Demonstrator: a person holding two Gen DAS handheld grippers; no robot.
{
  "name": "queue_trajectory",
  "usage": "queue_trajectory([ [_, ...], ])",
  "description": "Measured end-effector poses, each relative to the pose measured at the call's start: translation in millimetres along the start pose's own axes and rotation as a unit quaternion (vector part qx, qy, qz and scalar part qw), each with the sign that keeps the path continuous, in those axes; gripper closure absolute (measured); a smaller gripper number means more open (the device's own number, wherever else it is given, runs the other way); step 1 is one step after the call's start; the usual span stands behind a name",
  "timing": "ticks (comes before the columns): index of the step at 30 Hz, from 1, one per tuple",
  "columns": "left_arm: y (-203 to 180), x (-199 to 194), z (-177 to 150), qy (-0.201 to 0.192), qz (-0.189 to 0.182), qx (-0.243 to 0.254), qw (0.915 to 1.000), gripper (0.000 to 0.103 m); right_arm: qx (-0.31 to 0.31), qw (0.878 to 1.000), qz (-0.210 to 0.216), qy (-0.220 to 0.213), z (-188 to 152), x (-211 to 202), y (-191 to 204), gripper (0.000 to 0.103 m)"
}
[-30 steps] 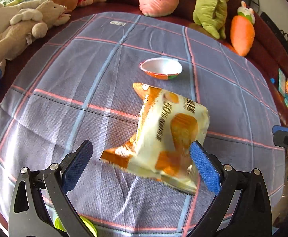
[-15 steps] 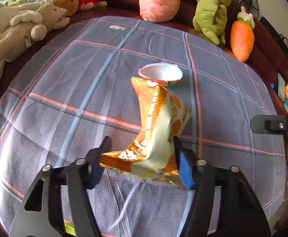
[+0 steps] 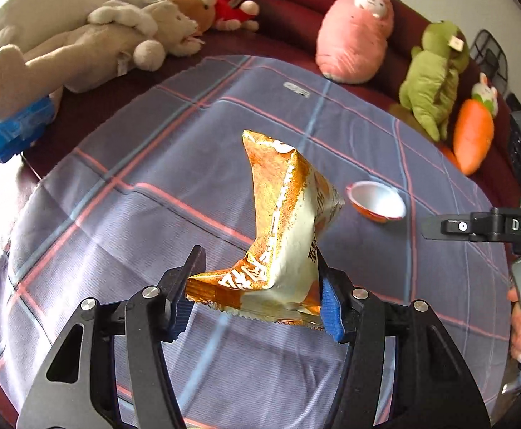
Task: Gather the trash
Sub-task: 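Grasp the white red-rimmed cup with the right tool while the left tool holds the wrapper, then carry the wrapper and the white cup over the teal bin with both tools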
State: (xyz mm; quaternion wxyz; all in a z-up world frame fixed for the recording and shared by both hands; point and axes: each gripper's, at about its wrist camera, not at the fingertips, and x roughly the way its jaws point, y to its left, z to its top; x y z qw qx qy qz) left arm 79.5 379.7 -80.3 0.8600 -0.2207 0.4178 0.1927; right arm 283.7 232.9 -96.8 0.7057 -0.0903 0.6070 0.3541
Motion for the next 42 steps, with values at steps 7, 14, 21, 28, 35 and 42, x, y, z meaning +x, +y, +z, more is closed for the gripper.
queue_trajectory([
  [7, 13.1, 2.8, 9.9, -0.003, 0.005, -0.021, 0.9998, 0.044, -0.051, 0.999, -0.012, 0.016, 34.0, 29.6, 12.8, 0.018],
  [14, 20.3, 7.0, 13.0, 0.006, 0.003, -0.04, 0.9992, 0.044, -0.064, 0.997, -0.017, 0.028, 43.1, 45.7, 20.0, 0.018],
  [21, 18.4, 7.6, 11.0, 0.013, 0.003, -0.042, 0.999, 0.044, -0.069, 0.997, -0.029, 0.027, 41.1, 58.5, 23.1, 0.043],
  [28, 0.4, 7.3, 11.0, 0.016, -0.009, -0.022, 0.9996, 0.044, -0.048, 0.999, -0.025, -0.005, 32.9, 29.8, 8.8, 0.053],
  [35, -30.8, 2.4, 6.7, 0.017, -0.039, 0.002, 0.9991, 0.044, -0.004, 0.999, -0.011, -0.03, 5.7, -9.3, -24.8, 0.053],
  [42, -90.2, -0.3, -1.6, 0.028, -0.076, 0.062, 0.9947, 0.044, 0.06, 0.995, -0.001, -0.076, -44.3, -66.7, -73.9, 0.053],
])
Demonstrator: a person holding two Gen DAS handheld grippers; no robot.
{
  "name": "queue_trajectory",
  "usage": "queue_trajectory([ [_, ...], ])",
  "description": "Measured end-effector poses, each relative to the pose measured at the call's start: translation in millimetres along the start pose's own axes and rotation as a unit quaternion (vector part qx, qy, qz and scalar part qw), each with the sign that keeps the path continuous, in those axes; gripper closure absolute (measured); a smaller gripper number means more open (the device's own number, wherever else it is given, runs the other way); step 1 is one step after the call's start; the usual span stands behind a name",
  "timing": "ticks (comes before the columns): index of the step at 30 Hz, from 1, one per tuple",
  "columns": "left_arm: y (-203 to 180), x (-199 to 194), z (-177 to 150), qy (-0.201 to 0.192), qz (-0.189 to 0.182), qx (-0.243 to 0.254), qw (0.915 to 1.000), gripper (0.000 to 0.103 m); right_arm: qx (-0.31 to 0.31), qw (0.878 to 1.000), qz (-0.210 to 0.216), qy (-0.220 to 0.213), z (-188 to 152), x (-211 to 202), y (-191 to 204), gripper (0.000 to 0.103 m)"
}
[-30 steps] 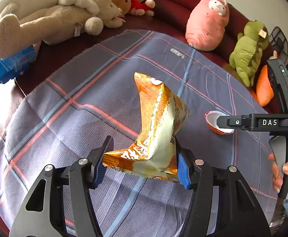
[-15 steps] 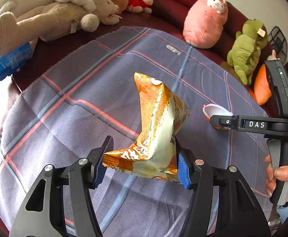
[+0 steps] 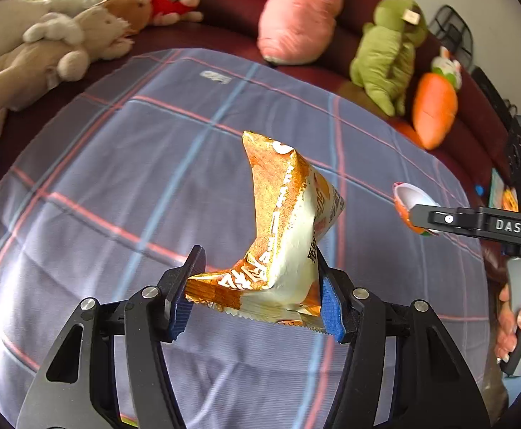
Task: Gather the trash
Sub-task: 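Carry the wrapper and the white cup over the teal bin with both tools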
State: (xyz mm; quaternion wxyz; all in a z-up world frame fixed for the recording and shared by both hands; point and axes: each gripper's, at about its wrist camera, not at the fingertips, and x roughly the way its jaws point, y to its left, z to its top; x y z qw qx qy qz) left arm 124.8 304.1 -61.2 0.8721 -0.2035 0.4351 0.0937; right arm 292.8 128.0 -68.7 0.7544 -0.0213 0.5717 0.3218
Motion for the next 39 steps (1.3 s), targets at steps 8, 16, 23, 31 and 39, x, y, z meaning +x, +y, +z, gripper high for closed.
queue_trajectory([
  [8, -87.4, 6.1, -11.3, 0.017, -0.052, 0.079, 0.9953, 0.044, 0.069, 0.996, -0.012, -0.06, -50.2, -81.6, -65.4, 0.053],
  [16, -181.3, 2.9, -39.6, 0.027, -0.109, 0.15, 0.9822, 0.044, 0.129, 0.985, -0.028, -0.11, -116.7, -160.2, -125.7, 0.053],
  [23, -258.7, -2.9, -69.1, 0.034, -0.144, 0.203, 0.9679, 0.044, 0.171, 0.975, -0.045, -0.139, -179.5, -213.6, -175.1, 0.053],
  [31, -346.9, -9.7, -112.3, 0.045, -0.157, 0.275, 0.9475, 0.044, 0.206, 0.959, -0.058, -0.186, -252.5, -263.5, -228.6, 0.052],
  [39, -420.7, -0.5, -149.5, 0.067, -0.162, 0.319, 0.9315, 0.044, 0.243, 0.938, -0.075, -0.234, -322.5, -304.7, -285.6, 0.052],
])
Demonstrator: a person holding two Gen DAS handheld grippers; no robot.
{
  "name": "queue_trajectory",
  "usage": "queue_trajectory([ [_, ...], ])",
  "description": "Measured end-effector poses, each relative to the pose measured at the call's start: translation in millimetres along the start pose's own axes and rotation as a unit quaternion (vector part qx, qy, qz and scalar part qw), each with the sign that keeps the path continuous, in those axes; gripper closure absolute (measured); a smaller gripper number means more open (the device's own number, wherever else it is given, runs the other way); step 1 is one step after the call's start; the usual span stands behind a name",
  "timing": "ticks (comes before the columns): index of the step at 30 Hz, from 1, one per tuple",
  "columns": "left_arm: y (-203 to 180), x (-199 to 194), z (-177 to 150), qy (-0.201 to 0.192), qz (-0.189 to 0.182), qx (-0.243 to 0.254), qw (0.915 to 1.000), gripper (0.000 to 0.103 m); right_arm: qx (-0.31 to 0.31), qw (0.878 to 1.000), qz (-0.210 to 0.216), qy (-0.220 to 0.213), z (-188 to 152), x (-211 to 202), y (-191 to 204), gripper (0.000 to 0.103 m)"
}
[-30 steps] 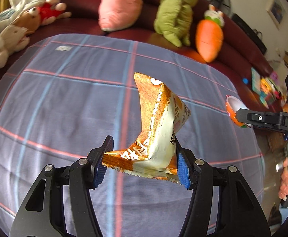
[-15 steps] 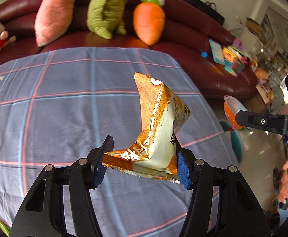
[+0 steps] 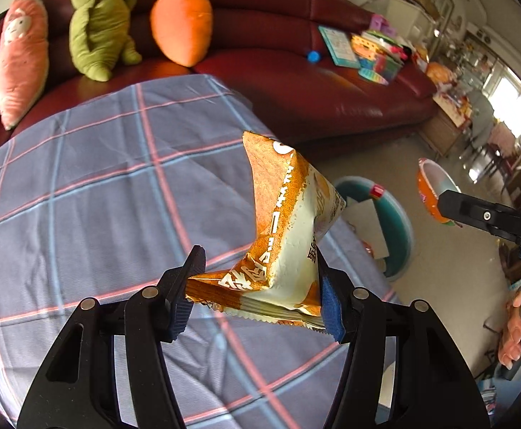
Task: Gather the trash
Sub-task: 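Carry the wrapper and the white cup over the teal bin with both tools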
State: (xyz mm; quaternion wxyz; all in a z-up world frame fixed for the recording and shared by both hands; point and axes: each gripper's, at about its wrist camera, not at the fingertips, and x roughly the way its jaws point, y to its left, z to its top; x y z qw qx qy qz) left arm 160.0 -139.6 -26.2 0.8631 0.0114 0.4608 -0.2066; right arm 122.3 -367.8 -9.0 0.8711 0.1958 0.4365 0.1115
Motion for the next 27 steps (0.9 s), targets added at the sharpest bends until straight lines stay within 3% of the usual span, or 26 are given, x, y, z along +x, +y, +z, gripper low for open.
queue_trajectory([
  [13, -110.0, 65.2, 22.7, 0.041, -0.027, 0.07, 0.9963, 0.044, 0.087, 0.994, -0.032, -0.05, -7.8, -50.8, -123.8, 0.052],
  [27, -175.0, 131.5, 28.1, 0.074, -0.066, 0.103, 0.9897, 0.044, 0.118, 0.991, -0.055, -0.03, -5.5, -48.1, -166.6, 0.052],
])
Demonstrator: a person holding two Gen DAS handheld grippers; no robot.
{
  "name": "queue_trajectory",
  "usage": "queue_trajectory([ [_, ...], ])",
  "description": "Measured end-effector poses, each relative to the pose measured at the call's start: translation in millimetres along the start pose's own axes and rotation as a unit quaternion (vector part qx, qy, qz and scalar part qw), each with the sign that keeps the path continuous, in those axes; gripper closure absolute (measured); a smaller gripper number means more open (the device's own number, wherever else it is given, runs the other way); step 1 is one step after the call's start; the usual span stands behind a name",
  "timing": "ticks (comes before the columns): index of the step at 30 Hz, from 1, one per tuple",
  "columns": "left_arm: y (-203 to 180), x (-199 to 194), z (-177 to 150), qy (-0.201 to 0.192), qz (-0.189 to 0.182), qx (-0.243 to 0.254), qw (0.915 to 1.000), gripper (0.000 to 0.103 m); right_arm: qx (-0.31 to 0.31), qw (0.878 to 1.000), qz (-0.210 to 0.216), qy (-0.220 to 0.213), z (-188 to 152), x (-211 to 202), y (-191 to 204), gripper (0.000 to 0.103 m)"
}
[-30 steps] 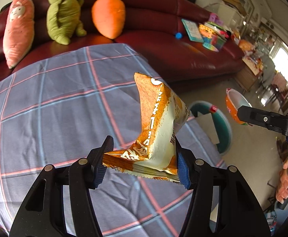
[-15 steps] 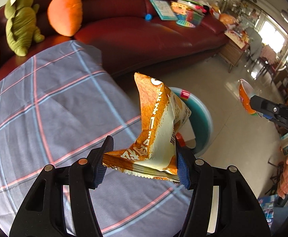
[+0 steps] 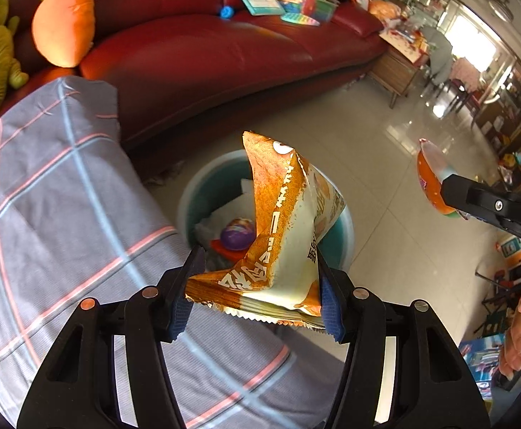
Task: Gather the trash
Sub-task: 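Carry the wrapper and the white cup over the teal bin with both tools, then open the left tool to drop the wrapper while the right tool drops the cup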
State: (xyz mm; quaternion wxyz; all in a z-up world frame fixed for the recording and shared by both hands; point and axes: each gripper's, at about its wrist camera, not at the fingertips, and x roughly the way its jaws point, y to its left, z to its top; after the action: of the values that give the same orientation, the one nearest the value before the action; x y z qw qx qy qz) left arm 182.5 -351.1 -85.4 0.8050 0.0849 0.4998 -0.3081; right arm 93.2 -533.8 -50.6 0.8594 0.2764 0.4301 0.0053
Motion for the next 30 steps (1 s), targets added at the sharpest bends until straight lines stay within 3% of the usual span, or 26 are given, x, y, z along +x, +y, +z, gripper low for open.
queue_trajectory([
  [15, -8.6, 48.0, 13.2, 0.019, -0.051, 0.015, 0.9984, 0.043, 0.015, 0.999, -0.041, 0.02, 17.8, 25.0, -15.0, 0.052],
  [18, -11.3, 53.9, 17.0, 0.02, -0.057, 0.013, 0.9981, 0.033, 0.018, 0.999, -0.046, 0.021, 18.9, 27.8, -16.0, 0.052],
  [20, -11.8, 55.3, 17.9, 0.021, -0.051, 0.012, 0.9984, 0.016, 0.019, 0.998, -0.051, 0.025, 18.9, 30.8, -15.6, 0.052],
  [30, 36.5, 26.7, 5.6, 0.008, -0.021, -0.04, 0.9989, 0.013, 0.012, 0.998, -0.045, 0.042, 18.6, 51.2, -4.3, 0.052],
])
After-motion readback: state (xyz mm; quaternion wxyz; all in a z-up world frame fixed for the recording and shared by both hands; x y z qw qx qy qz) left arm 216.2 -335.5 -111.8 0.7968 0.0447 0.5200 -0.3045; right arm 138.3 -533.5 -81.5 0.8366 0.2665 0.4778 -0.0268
